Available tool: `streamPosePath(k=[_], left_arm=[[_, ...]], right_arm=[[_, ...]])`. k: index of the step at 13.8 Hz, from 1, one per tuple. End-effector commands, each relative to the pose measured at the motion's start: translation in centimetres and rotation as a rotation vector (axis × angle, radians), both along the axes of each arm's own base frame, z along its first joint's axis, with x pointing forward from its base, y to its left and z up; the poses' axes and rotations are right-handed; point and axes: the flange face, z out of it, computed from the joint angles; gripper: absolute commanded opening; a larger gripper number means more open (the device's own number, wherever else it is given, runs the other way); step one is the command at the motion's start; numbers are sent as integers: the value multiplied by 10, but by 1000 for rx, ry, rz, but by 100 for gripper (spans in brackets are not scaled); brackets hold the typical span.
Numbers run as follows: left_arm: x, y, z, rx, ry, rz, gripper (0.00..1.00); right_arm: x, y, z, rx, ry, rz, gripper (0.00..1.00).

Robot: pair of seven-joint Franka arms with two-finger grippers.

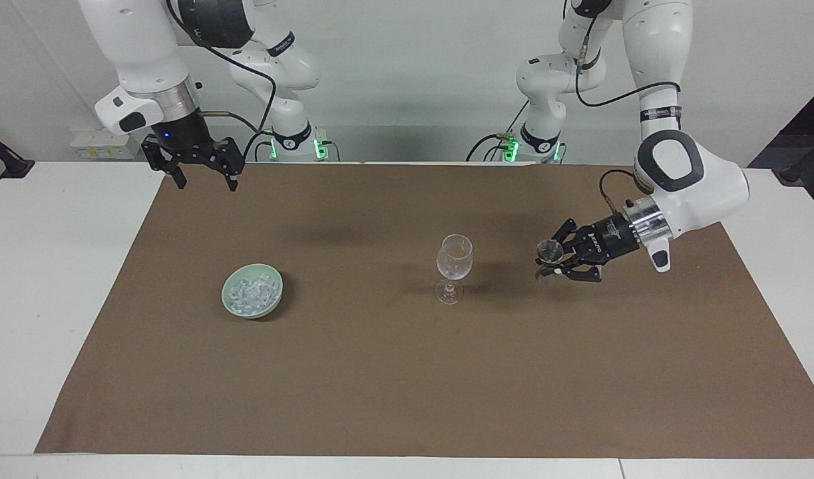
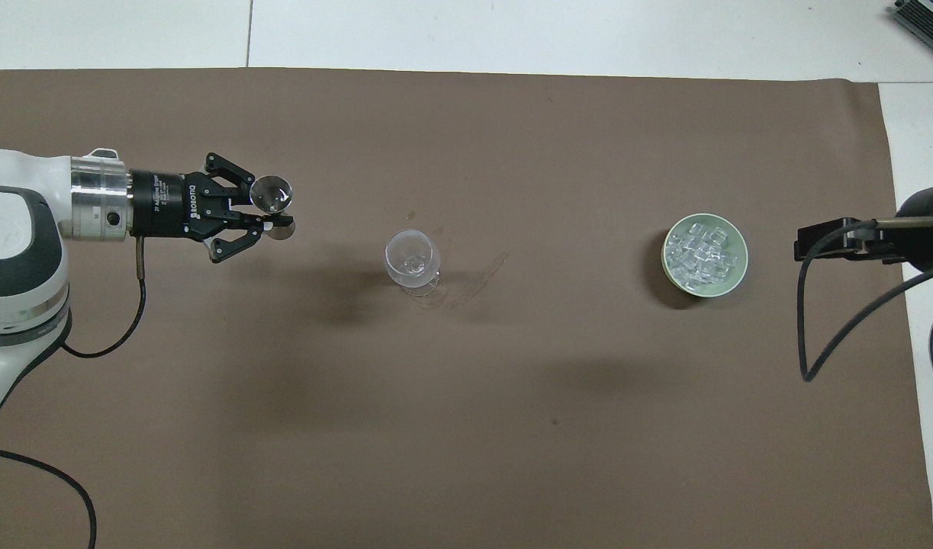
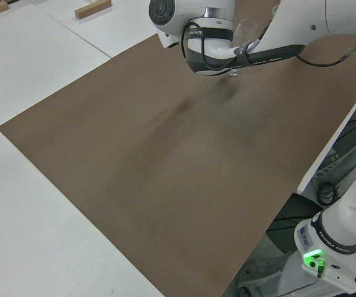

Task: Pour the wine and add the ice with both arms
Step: 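Lift the bottle with the left gripper and carry it over the glass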

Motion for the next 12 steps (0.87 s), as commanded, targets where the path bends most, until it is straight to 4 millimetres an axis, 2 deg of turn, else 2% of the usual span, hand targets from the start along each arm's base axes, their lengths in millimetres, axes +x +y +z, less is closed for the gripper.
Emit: streamPosePath(k=[1, 2, 5, 11, 12], left_arm=[[-9, -19, 21, 51, 7, -13, 0], [-8, -20, 22, 70, 11, -15, 0], [-17, -52, 32, 136, 1, -41, 0], [-26, -80, 38, 186, 6, -45, 0], [-29, -90, 38, 198, 4, -54, 0]], right_arm=[[3, -3, 2, 5, -2, 16, 100], [3, -3, 2, 5, -2, 16, 100], [3, -3, 2, 5, -2, 16, 100], [3, -3, 2, 5, -2, 16, 100], [3, -3, 2, 5, -2, 16, 100]])
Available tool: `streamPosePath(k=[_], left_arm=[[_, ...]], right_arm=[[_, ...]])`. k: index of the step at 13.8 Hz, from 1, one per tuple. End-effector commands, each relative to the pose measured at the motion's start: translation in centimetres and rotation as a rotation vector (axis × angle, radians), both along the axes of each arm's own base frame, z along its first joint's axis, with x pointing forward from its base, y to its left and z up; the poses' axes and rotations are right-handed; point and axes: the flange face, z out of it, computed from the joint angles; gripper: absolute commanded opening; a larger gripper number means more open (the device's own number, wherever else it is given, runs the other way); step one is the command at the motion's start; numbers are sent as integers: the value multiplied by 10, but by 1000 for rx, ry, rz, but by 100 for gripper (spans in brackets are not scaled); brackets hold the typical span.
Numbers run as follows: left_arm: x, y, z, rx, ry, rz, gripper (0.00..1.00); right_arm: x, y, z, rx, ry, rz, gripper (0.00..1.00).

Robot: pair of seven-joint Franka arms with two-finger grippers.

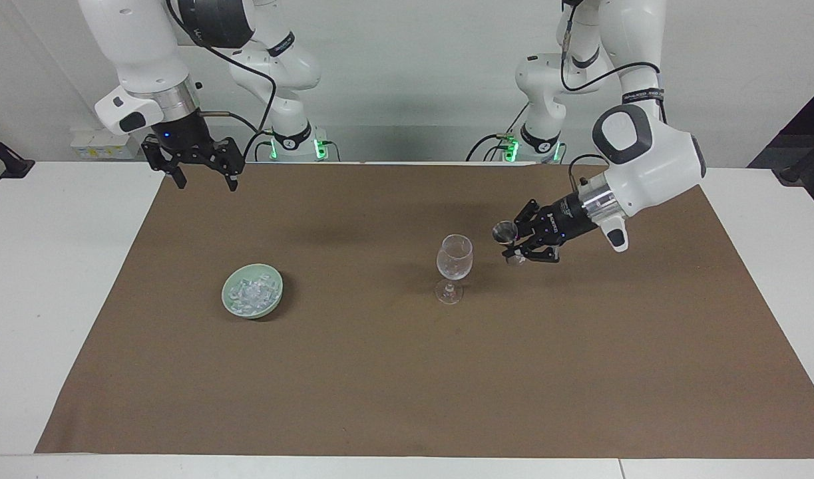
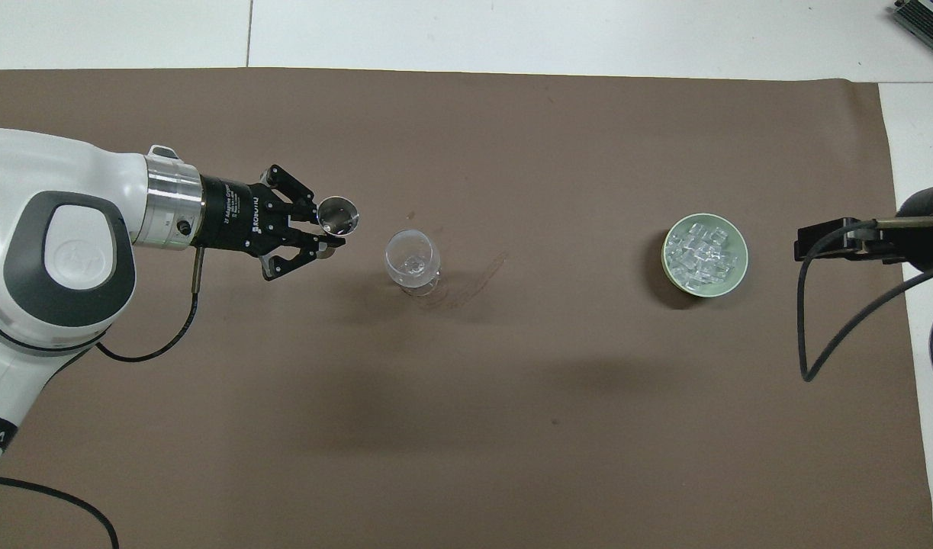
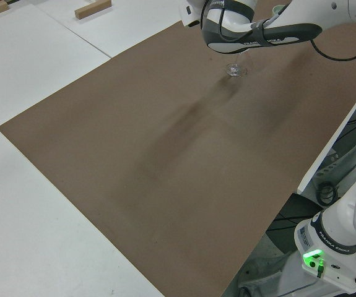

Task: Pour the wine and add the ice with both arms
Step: 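Lift the bottle with the left gripper and carry it over the glass, then tilt the bottle with the left gripper to pour into the glass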

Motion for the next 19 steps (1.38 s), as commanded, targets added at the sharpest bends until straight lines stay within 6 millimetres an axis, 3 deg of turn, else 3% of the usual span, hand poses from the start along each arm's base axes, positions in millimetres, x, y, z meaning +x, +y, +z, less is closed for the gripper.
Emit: streamPosePath(k=[1, 8, 19], left_arm=[[-5, -15, 8, 60, -13, 23, 0], [-16, -56, 11, 221, -80, -36, 0], [-23, -80, 18, 376, -168, -104, 0]], right_arm=[[3, -3, 2, 5, -2, 16, 100], [3, -3, 2, 5, -2, 16, 100], [3, -3, 2, 5, -2, 16, 100]])
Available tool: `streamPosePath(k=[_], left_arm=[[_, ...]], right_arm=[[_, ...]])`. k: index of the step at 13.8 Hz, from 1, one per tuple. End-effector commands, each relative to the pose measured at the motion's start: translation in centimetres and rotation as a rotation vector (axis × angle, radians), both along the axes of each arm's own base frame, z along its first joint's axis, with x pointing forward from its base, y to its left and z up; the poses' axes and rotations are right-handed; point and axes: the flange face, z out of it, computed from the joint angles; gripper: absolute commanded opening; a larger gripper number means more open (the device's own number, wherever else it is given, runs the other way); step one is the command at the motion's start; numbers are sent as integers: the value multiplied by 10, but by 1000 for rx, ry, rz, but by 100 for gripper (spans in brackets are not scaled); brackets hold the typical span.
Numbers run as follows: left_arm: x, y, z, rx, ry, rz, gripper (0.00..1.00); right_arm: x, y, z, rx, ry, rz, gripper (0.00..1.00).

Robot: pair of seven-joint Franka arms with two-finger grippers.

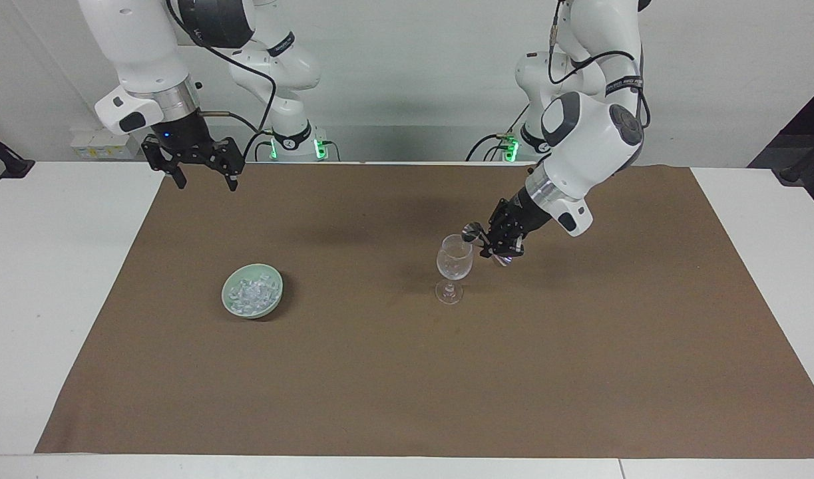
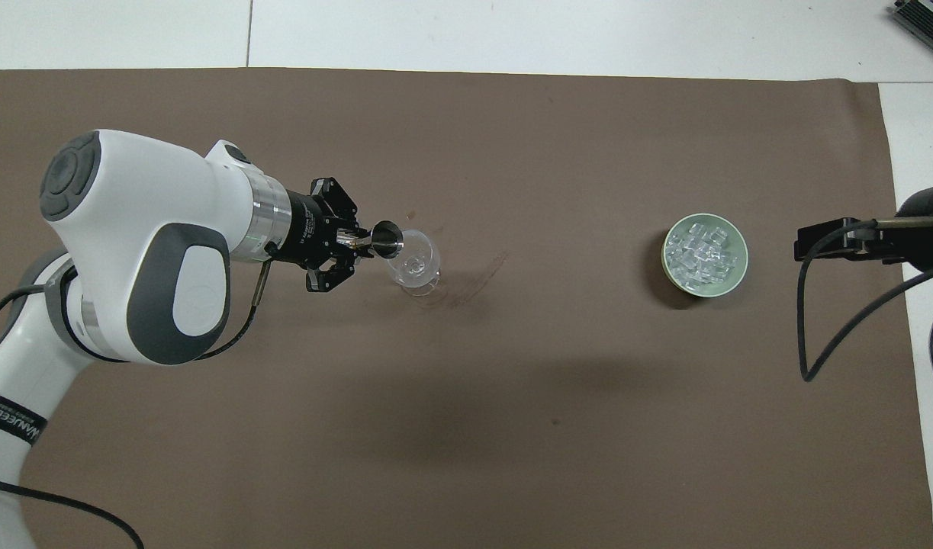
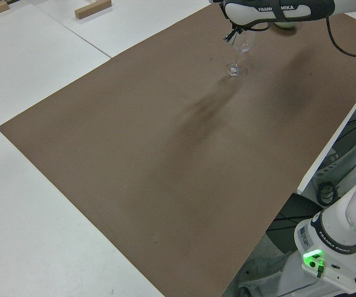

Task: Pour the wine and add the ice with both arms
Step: 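Tilt the bottle with the left gripper to pour into the glass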

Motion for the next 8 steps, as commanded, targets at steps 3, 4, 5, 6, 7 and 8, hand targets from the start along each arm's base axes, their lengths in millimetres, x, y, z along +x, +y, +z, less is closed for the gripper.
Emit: streamPosePath(k=[3, 4, 5, 6, 7, 8], left_arm=[[-7, -14, 9, 86, -53, -15, 0], [-8, -16, 9, 105, -61, -19, 0], [-9, -21, 10, 120, -67, -22, 0], [-8, -20, 13, 138, -82, -21, 0], [-9, -21, 13, 158, -91, -29, 0], [-10, -23, 13, 163, -94, -34, 0]], right_arm=[[3, -3, 2, 5, -2, 16, 100], [3, -3, 2, 5, -2, 16, 100], [3, -3, 2, 5, -2, 16, 100], [3, -3, 2, 5, -2, 16, 100], [3, -3, 2, 5, -2, 16, 100], [3, -3, 2, 5, -2, 16, 100]])
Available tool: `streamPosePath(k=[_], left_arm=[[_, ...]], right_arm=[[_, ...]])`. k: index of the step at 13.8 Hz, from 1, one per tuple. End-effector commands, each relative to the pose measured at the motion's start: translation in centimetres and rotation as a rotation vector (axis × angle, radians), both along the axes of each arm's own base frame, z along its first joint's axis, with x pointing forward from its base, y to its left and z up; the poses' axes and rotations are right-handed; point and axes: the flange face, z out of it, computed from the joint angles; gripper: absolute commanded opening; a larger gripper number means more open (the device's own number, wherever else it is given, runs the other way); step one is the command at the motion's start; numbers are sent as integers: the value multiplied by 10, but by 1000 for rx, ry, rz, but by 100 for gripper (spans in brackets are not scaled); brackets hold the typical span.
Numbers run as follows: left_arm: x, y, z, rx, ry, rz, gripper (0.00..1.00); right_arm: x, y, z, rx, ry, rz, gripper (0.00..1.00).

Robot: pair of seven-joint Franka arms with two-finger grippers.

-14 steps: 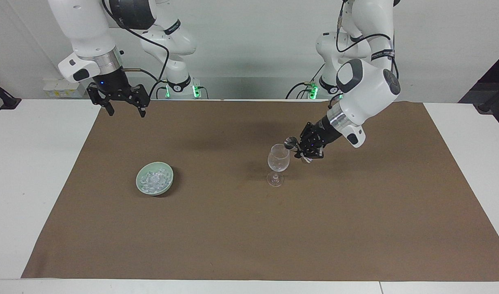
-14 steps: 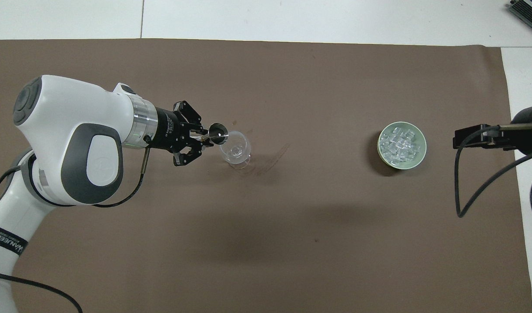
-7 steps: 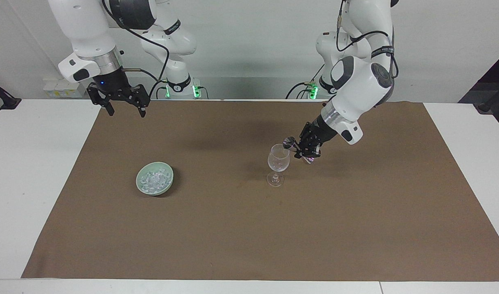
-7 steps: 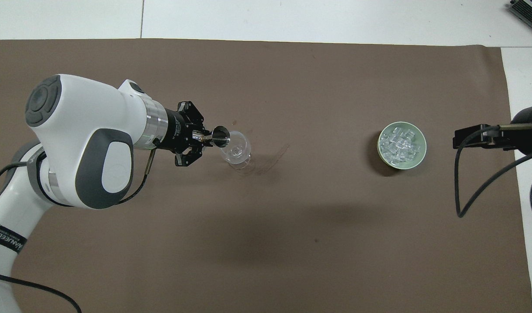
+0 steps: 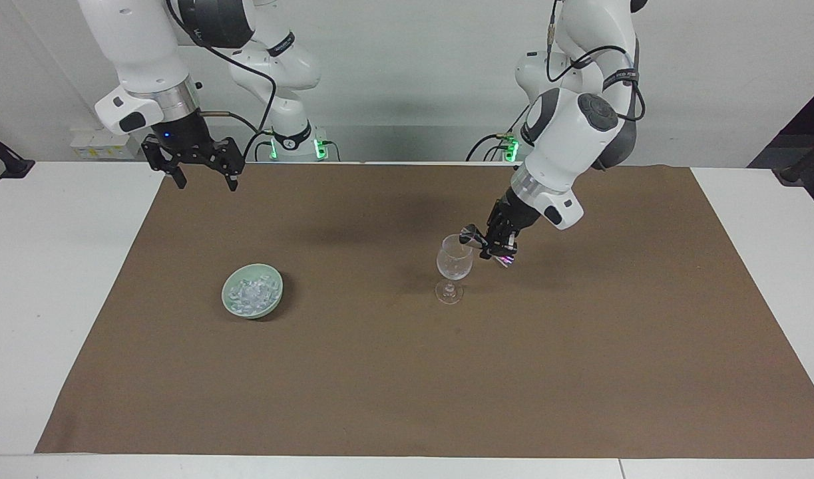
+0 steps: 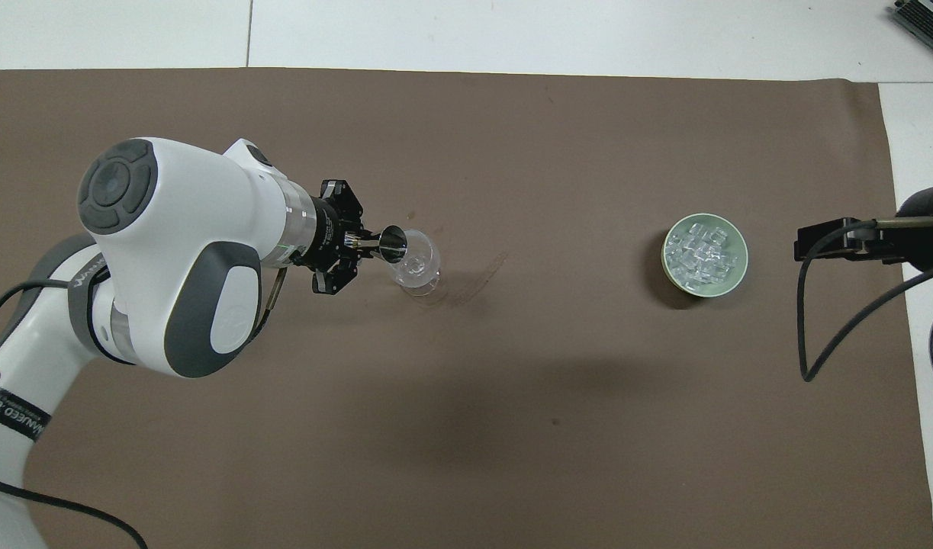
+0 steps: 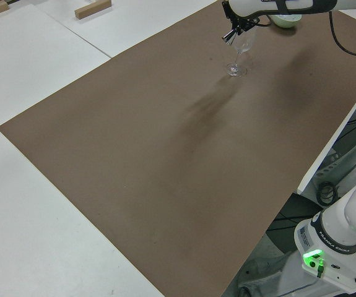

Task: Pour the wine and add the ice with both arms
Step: 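Tilt the bottle with the left gripper to pour into the glass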

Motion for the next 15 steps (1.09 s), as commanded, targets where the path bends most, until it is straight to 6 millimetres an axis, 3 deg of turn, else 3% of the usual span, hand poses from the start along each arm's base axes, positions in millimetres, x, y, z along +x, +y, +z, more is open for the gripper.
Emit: streamPosePath(k=[1, 15], left_arm=[[-6, -11, 9, 26, -28, -5, 0], [-15, -28, 10, 147, -97, -55, 0]], right_arm=[[3, -3, 2, 5, -2, 16, 100], [3, -3, 2, 5, -2, 16, 100]])
